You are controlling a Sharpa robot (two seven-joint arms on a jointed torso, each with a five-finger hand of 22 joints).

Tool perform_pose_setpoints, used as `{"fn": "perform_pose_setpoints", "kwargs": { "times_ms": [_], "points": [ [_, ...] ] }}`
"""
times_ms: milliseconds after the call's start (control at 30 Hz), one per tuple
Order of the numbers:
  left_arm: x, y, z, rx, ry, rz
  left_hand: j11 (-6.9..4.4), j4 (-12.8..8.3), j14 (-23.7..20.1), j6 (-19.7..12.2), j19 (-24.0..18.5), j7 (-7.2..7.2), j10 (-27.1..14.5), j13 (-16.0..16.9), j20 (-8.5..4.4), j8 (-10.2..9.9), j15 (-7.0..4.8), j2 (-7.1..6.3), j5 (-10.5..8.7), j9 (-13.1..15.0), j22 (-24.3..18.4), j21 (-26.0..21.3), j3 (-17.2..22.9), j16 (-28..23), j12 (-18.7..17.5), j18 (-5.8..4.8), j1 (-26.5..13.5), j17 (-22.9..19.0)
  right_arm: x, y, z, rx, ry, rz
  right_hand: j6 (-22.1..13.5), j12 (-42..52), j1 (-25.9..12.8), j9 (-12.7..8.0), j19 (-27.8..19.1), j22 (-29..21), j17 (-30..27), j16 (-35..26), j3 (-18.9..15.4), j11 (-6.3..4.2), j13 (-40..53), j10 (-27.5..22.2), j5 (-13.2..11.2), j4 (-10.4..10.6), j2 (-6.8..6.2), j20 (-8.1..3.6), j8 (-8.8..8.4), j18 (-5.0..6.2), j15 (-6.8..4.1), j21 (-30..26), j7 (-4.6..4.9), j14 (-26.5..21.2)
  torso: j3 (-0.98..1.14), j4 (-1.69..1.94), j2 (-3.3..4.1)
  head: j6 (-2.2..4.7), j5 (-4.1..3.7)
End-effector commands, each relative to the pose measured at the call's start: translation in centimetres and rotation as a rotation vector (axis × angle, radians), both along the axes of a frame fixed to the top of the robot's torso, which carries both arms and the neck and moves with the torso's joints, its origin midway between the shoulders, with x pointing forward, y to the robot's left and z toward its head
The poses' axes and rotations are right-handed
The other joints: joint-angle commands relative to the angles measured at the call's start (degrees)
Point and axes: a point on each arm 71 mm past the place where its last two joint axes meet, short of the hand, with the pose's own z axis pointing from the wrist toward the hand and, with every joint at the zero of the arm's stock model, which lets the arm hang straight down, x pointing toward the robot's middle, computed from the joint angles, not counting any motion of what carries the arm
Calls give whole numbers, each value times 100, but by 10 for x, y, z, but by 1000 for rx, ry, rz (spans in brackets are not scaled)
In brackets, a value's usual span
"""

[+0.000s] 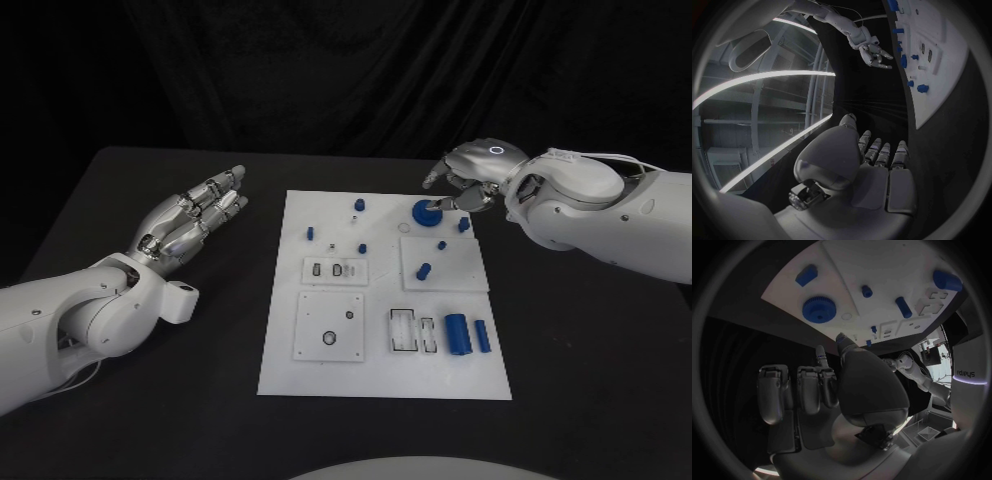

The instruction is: Assemble the parts on the task board

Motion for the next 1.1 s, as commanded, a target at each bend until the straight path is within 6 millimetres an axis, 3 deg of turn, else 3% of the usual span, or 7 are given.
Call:
{"fn": "perform_pose_setpoints", "kwargs": {
  "times_ms": [33, 167, 367, 500, 833, 1100],
  "points": [
    [-2, -1, 10, -72, -119, -24, 48, -1, -3, -17, -13, -14, -5, 8, 38, 27, 45, -7, 22, 2, 2, 9, 47, -21, 19, 58, 60, -8, 1, -5, -5, -36, 36, -74, -44, 14, -74, -19, 599, 1482, 1505, 15, -3, 10, 1505, 632, -18, 53, -6, 0, -30, -76, -10, 28, 6, 618, 9, 5, 4, 0, -15],
    [-2, -2, 10, -72, -118, -25, 51, -1, -3, -16, -19, -17, -2, 8, 37, 27, 49, -7, 23, 3, -2, 3, 47, -21, 22, 58, 61, -8, 2, -7, -8, -44, 48, -88, -141, 14, -70, -69, 568, 1454, 1505, 15, -8, 28, 1505, 632, 25, 43, 7, 5, -41, -64, -1, -4, 34, 618, 21, -10, 7, -15, 21],
    [-2, -1, 10, -71, -118, -24, 53, -1, -3, -22, -18, -20, -4, 8, 37, 26, 53, -8, 25, 2, -1, 4, 48, -21, 21, 57, 63, -8, 4, -8, -13, -58, 68, -101, -268, 14, 25, -163, 539, 1428, 1505, 15, 32, 30, 1505, 632, 248, -52, 42, 7, -37, -51, -3, -37, 42, 618, 16, -6, 9, -33, 36],
    [-3, -1, 10, -71, -117, -24, 60, -1, -3, -19, -29, -23, 0, 9, 35, 27, 63, -9, 27, 2, -8, -6, 49, -21, 24, 54, 66, -8, 6, -7, -18, -65, 80, -102, -328, 14, 23, -216, 498, 1391, 1505, 15, 30, 37, 1505, 632, 268, -73, 50, 7, -32, -34, -2, -83, 60, 618, 7, 12, 6, -47, 20],
    [-3, -1, 10, -72, -115, -25, 77, -1, -3, -24, -31, -23, 6, 10, 38, 25, 89, -11, 31, 2, -8, -8, 52, -21, 29, 45, 72, -8, 9, -4, -24, -71, 88, -98, -287, 14, 50, -238, 462, 1358, 1505, 15, 42, 54, 1505, 632, 308, -113, 64, 14, -11, -18, 8, -126, 84, 618, -3, 10, 5, -90, 40],
    [-3, -2, 10, -71, -113, -27, 83, -1, -3, -31, -29, -24, 7, 10, 39, 25, 93, -11, 32, 1, -7, -6, 53, -21, 30, 43, 74, -8, 12, -3, -25, -75, 90, -98, -240, 14, 61, -264, 434, 1331, 1505, 15, 69, 64, 1505, 632, 466, -147, 97, 23, 2, -6, 16, -162, 95, 618, 4, 7, 5, -92, 32]
  ]
}}
